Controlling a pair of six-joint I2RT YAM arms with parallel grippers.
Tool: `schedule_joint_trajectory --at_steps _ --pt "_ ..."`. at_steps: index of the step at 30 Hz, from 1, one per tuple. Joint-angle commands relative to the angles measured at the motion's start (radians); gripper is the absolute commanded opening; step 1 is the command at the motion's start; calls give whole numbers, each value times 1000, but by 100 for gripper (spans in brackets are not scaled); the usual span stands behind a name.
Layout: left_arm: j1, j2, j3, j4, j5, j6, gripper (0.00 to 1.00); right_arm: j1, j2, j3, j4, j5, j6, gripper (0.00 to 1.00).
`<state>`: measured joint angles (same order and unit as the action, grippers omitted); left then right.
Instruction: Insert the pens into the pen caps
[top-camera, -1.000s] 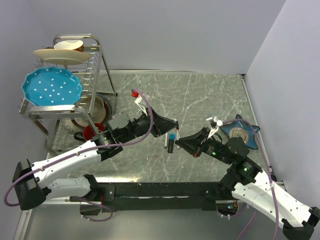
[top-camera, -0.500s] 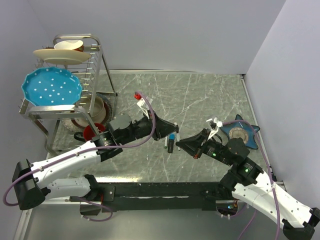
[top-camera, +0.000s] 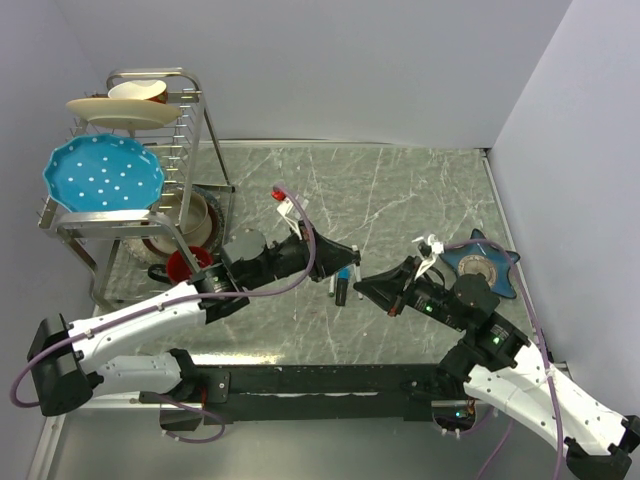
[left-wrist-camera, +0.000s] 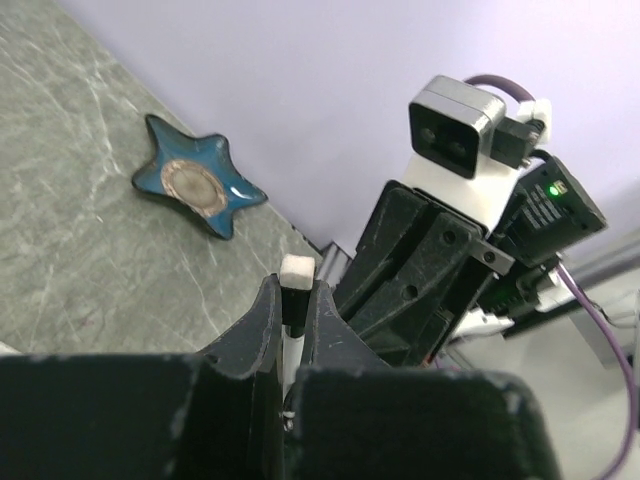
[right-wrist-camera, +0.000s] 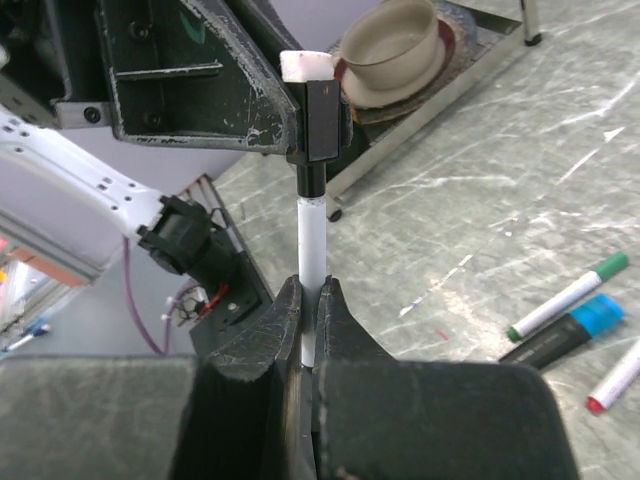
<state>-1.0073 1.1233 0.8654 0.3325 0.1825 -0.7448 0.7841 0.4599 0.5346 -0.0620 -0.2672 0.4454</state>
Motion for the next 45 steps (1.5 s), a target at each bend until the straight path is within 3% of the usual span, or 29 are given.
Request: schedule_joint_trajectory --at_steps 1,8,18,23,26,32,36,45 --pt "-80 39 -74 36 66 -34 1 -3 62 125 142 189 -59 0" --pt "-91 55 -141 68 35 -77 1 -11 172 206 169 322 -140 0" --pt "-94 64 -224 76 75 -126 1 -40 295 323 203 326 -246 0" --pt "-94 29 -278 152 156 -175 1 -65 315 324 248 289 -298 0" --pt "-99 4 -319 185 129 -209 1 -63 316 315 283 301 -346 0" --pt "-122 52 -342 201 95 -223 1 -65 376 372 264 229 -335 0" --pt "-145 66 -327 111 37 -169 1 -123 414 410 243 163 -285 0" --pt "-159 93 -330 129 63 -139 1 -230 519 538 194 -26 -257 0"
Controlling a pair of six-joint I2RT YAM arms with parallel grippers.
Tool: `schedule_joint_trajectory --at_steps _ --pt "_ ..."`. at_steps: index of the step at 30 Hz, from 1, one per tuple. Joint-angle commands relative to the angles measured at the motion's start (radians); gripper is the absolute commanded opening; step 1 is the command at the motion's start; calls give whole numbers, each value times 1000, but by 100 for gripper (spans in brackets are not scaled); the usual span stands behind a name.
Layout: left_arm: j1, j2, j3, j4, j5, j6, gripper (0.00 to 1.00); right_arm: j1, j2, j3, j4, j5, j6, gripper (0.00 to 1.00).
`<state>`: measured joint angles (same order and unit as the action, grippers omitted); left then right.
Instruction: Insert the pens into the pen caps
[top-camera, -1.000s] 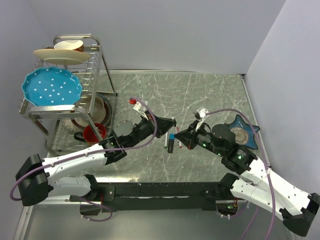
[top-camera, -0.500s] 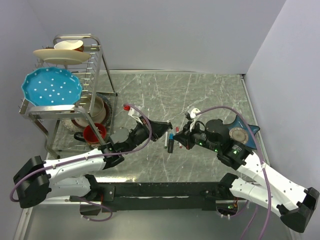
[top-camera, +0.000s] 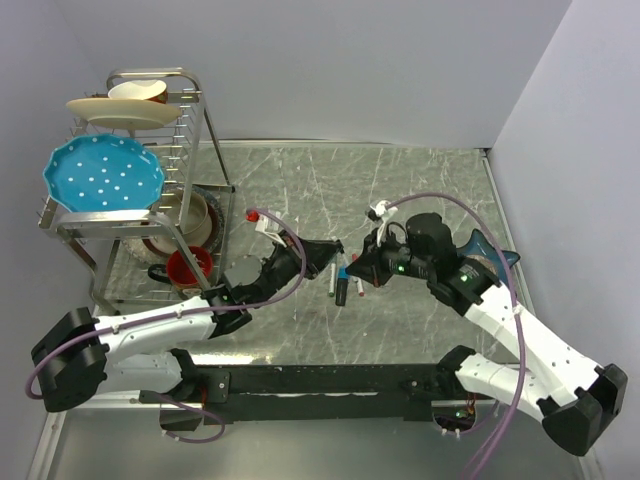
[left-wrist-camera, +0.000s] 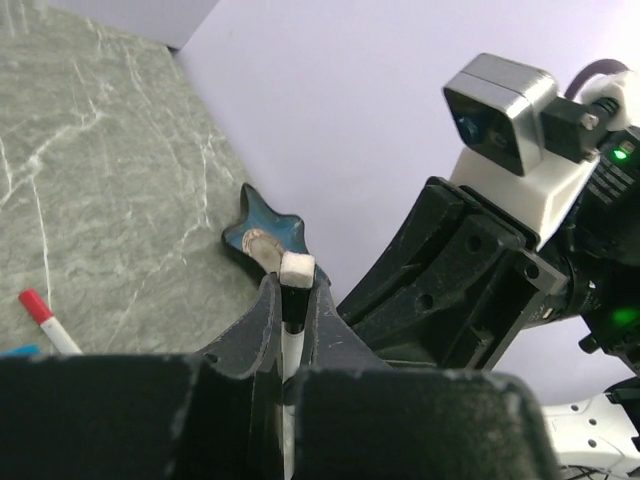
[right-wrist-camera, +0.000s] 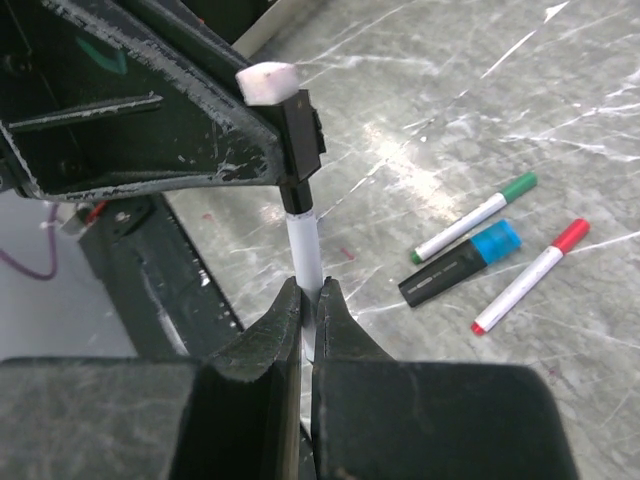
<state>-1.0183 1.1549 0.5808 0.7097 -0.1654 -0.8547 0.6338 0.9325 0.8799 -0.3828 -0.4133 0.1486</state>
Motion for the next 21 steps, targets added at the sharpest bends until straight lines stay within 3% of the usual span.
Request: schedule_joint_trajectory --at_steps 1,7,11,16,21 --pt "-149 72 -41 -239 426 -38 1 -82 69 189 516 101 36 0" --pt "-147 124 -71 -138 475 -83 1 -105 69 90 616 50 62 0" --pt "-137 79 -113 -101 533 -92 1 -164 52 44 715 -103 69 0" --pt "-129 25 -160 -50 627 -124 1 -172 31 4 742 -133 26 0" --pt "-134 15 -185 -110 613 -162 1 -171 51 10 786 -107 57 0"
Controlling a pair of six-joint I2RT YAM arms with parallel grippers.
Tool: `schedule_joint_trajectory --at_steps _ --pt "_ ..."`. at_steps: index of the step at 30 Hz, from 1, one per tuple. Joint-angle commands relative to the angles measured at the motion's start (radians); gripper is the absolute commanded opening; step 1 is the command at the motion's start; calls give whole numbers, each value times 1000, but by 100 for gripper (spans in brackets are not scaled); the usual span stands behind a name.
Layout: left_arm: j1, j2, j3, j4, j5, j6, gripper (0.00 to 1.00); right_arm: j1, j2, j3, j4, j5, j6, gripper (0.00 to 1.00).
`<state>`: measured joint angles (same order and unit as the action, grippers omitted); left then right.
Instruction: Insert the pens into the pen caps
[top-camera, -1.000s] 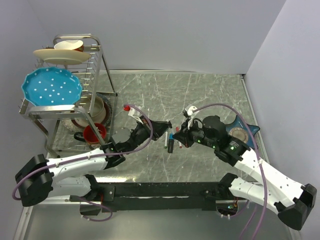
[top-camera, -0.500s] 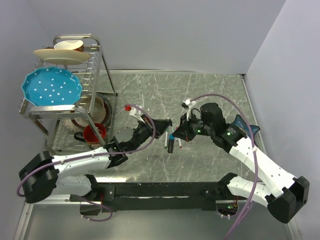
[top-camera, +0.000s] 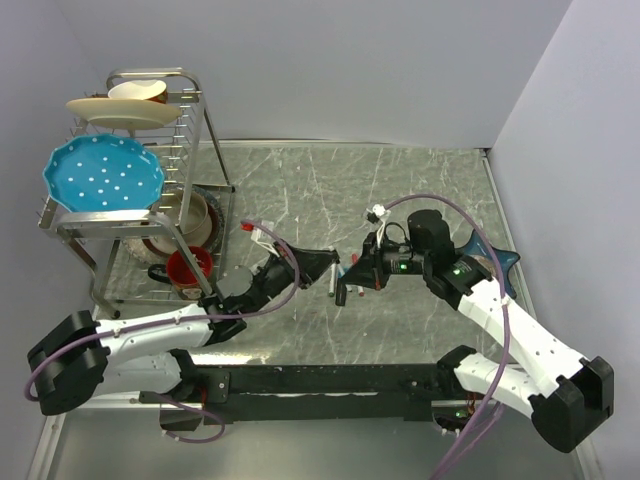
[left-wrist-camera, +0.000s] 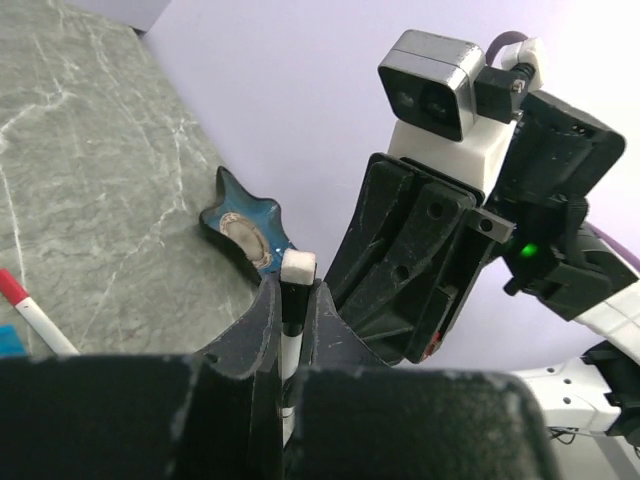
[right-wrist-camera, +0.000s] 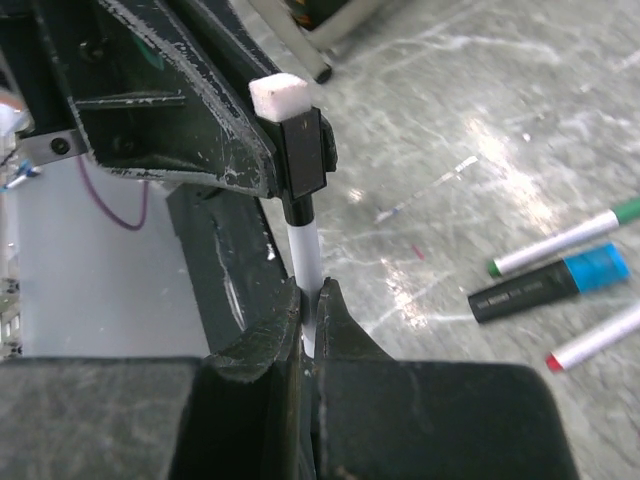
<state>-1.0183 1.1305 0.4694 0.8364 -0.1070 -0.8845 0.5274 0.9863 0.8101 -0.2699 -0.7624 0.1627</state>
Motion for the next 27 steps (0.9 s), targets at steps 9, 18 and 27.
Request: schedule_joint_trajectory --at_steps 9,18,27 --pt "-77 14 161 -633 388 14 1 -52 48 135 528 223 46 0" --pt "138 78 534 -997 254 271 1 -24 -101 -52 296 94 92 50" --pt "216 287 606 -1031 133 311 1 -24 -458 -213 198 158 208 92"
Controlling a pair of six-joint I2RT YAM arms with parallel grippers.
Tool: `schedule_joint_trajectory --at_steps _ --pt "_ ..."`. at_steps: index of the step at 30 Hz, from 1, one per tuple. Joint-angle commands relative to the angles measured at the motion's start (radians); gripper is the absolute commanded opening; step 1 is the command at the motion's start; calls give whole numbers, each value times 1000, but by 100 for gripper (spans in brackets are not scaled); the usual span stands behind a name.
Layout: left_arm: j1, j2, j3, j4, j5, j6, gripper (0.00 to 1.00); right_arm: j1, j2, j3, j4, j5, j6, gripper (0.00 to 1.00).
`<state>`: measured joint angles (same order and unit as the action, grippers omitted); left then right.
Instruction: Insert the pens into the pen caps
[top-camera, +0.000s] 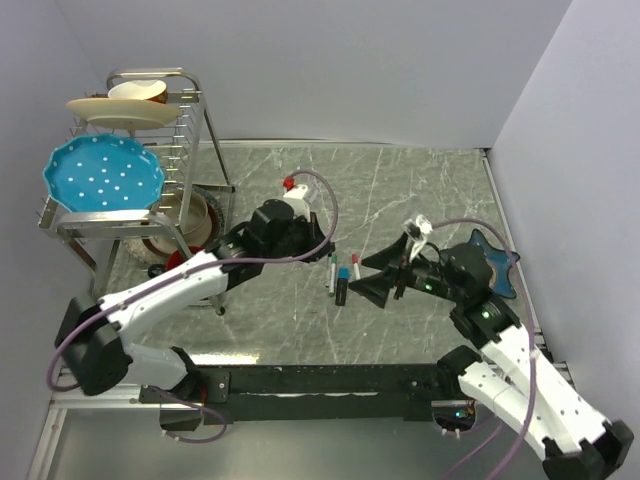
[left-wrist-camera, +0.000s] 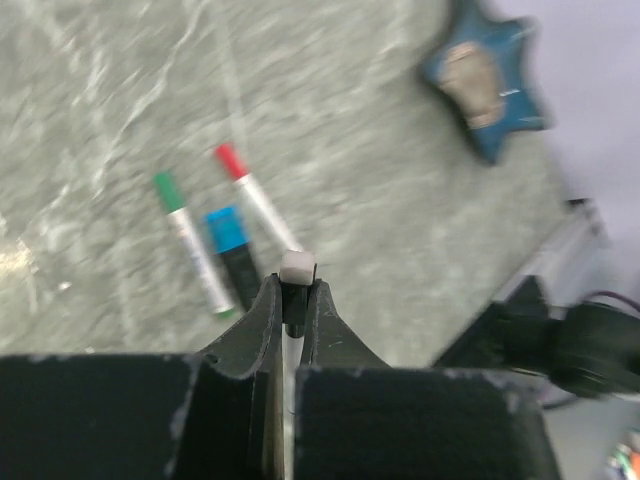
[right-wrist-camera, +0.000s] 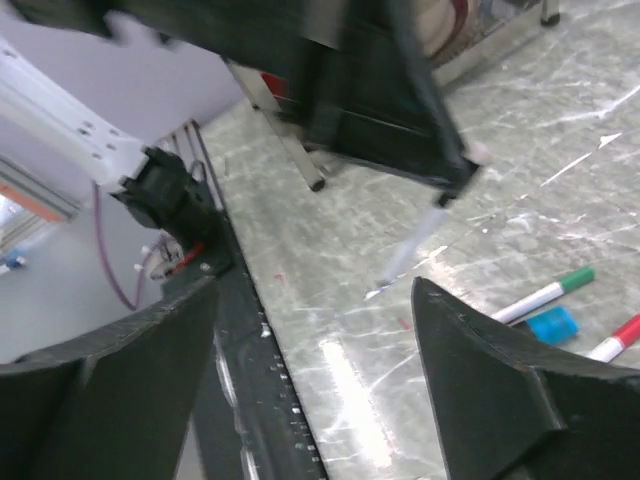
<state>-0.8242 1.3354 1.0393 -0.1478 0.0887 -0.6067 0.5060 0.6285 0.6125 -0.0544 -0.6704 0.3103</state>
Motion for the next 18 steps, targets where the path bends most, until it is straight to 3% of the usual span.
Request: schedule_joint_trajectory --at_steps 1,12,15,18 --pt "31 105 33 -30 -46 21 1 -3 -119 -17 -22 78 76 98" --pt "105 458 111 -15 11 -10 3 -4 -153 52 -199 236 89 100" --pt "109 508 134 -38 5 -10 9 -3 -159 69 -229 258 75 100" --pt "112 513 140 -58 -21 -15 23 -3 -176 69 -234 279 79 100"
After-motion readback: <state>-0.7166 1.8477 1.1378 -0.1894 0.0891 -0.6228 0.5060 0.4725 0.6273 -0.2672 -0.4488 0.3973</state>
